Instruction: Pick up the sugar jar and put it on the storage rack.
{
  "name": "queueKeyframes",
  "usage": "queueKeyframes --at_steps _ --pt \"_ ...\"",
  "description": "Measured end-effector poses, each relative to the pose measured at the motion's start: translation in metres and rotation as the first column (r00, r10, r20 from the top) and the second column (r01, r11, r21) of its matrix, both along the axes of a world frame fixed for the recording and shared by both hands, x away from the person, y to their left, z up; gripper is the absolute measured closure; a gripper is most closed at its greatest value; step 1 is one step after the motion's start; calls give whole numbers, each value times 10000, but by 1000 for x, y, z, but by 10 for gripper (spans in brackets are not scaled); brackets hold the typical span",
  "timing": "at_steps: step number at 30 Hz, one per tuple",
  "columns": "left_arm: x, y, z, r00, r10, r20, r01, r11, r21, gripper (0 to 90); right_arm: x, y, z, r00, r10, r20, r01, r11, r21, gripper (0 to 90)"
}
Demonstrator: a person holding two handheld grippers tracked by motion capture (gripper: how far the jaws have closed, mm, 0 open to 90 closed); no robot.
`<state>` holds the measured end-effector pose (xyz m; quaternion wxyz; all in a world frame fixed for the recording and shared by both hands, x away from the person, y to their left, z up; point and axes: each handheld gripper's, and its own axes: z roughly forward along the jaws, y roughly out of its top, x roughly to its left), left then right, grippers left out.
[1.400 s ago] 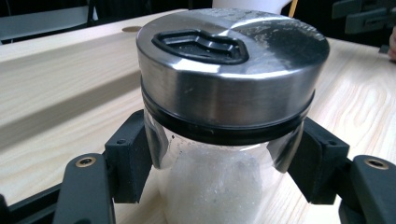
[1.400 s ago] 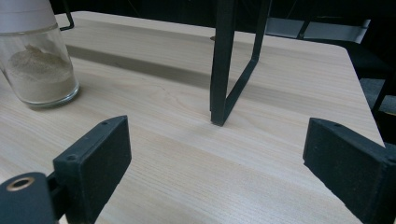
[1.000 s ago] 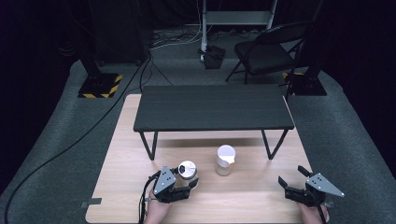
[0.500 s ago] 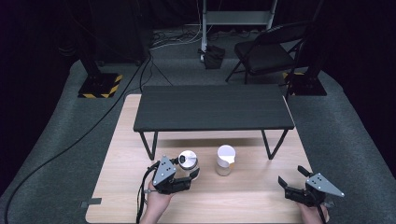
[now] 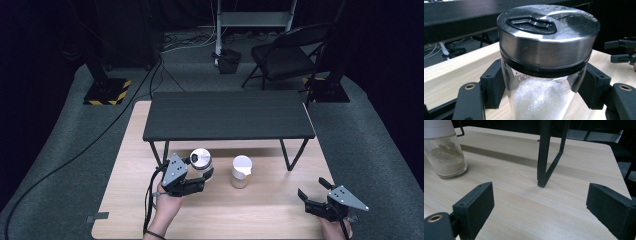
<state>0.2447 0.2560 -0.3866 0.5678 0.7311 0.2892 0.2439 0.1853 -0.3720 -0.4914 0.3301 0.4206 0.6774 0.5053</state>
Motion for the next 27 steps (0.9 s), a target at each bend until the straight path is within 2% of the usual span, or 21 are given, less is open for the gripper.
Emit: queueKeyframes --at_steps 8,14,27 --pt "6 -5 14 9996 257 62 -257 9996 -78 314 0 0 0 10000 4 -4 -4 10000 2 70" --pt "8 -8 30 9993 341 159 -342 9994 60 314 0 0 0 10000 13 -12 -13 10000 -11 70" --pt "11 -9 59 9978 470 474 -463 9988 -165 314 0 0 1 10000 22 -13 -22 10000 -54 70"
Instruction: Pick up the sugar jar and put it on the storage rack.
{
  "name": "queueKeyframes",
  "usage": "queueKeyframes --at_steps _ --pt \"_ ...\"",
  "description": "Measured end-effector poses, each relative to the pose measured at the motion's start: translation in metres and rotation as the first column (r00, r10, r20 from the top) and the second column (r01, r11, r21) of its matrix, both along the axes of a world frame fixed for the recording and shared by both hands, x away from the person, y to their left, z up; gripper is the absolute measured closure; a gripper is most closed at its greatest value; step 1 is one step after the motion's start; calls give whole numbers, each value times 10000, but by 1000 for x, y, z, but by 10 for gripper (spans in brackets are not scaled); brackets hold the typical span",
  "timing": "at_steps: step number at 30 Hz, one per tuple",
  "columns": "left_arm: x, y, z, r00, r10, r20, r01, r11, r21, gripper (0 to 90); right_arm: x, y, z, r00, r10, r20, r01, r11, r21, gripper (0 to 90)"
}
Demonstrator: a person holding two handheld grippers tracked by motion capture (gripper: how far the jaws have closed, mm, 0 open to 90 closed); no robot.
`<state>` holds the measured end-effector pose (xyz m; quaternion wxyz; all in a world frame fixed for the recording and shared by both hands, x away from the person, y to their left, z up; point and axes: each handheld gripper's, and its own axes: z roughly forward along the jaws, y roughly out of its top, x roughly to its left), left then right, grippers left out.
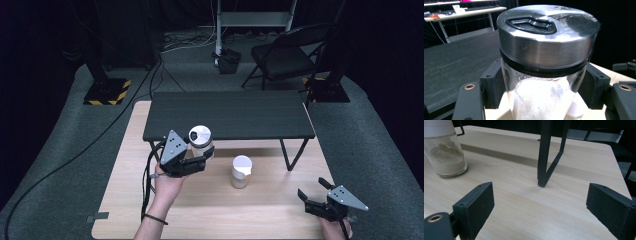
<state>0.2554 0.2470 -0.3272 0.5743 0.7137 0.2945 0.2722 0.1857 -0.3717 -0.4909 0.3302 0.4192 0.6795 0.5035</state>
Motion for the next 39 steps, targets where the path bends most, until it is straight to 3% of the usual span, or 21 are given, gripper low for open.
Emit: queueKeyframes --at_steps 11,19,29,39 --pt "7 -1 21 9999 50 96 -49 10000 -72 314 0 0 0 10000 15 -1 -15 10000 -25 71" --pt "20 -12 33 9987 513 10 -513 9986 120 314 0 0 0 10000 51 -3 -51 10000 -41 71" --pt "35 -32 39 9895 1427 -229 -1418 9893 347 314 0 1 0 10000 60 16 -60 10000 -49 71" --pt "46 -46 43 9830 1771 -475 -1750 9835 458 314 0 0 0 10000 77 33 -77 10000 -39 71"
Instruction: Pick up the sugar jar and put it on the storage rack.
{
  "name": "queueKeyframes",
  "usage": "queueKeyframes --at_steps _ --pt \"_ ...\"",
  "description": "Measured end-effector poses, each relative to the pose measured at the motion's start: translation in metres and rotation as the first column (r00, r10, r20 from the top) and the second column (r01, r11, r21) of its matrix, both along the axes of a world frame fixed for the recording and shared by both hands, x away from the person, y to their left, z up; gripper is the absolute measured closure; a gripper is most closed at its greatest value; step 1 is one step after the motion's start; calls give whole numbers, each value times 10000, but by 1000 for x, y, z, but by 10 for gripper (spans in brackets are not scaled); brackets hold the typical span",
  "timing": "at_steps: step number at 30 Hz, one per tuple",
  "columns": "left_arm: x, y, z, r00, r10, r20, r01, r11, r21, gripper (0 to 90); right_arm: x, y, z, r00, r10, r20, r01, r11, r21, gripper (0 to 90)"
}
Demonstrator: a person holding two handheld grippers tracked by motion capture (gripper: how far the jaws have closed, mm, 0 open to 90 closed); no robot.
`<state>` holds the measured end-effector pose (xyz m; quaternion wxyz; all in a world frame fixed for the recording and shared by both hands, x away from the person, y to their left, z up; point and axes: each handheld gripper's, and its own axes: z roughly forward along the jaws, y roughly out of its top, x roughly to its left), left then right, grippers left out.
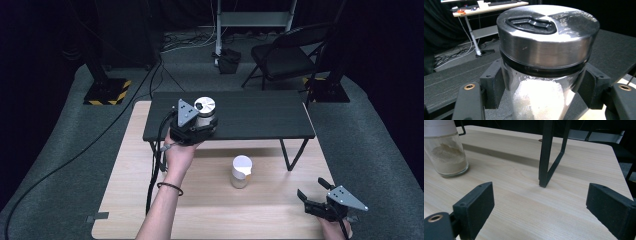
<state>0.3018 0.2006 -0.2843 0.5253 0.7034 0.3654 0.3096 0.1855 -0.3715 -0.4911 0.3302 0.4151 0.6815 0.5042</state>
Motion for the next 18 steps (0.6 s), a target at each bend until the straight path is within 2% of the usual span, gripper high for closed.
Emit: queueKeyframes --at_steps 6,9,13,18 --pt "3 -1 0 9998 115 -154 -117 9998 -136 306 0 0 0 10000 12 -24 -12 10000 -11 71" --pt "-2 -1 0 9997 207 136 -207 9998 -8 273 0 0 0 10000 7 -12 -7 10000 -15 72" --pt "-10 6 -1 9992 99 377 -91 9998 -198 244 0 0 0 10000 5 -31 -5 10000 -8 71" --pt "-19 17 -6 9989 -68 465 80 9997 -249 217 0 0 0 10000 -16 -17 16 10000 11 71"
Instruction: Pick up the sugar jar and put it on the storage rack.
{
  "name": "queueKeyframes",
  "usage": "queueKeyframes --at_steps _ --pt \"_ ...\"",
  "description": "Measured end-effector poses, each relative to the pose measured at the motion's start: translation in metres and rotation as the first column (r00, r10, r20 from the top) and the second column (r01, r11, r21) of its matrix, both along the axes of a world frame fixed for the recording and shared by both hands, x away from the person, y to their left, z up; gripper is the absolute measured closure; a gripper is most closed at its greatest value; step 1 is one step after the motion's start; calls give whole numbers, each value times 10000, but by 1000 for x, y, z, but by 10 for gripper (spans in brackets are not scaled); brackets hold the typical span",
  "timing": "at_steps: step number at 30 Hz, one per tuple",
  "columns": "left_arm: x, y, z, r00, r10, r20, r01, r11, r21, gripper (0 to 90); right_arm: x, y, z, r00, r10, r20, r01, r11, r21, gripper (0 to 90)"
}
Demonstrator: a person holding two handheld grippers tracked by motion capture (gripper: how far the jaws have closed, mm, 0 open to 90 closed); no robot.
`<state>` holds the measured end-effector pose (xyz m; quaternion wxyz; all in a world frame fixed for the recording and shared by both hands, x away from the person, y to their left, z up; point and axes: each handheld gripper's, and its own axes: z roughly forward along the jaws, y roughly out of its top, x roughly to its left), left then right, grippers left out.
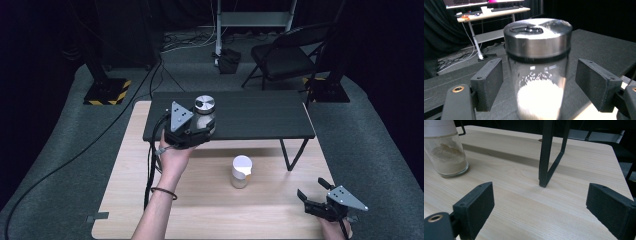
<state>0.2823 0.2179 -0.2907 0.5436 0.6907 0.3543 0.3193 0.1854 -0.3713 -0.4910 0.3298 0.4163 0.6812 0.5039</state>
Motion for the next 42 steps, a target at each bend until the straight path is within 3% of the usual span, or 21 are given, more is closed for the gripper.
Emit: queueKeyframes --at_steps 9,15,27,30,33,42 --pt "-16 16 -20 9996 -251 122 251 9997 -10 197 0 0 0 10000 0 -15 0 10000 -24 72" --pt "-26 19 -33 9994 -310 141 303 9987 420 160 0 1 0 10000 -11 10 11 10000 -34 71" --pt "-40 44 -64 9918 -1276 -108 1279 9913 323 81 0 1 0 10000 -1 -4 1 10000 -58 72" --pt "-46 48 -73 9913 -1304 -154 1310 9904 438 64 0 1 0 10000 4 -19 -4 10000 -33 73" --pt "-51 53 -85 9926 -1151 -378 1161 9930 232 44 0 1 1 10000 15 -21 -15 10000 -45 74" --pt "-65 70 -124 9926 -1100 -513 1094 9939 -152 30 0 1 1 10000 26 -11 -26 10000 -67 77"
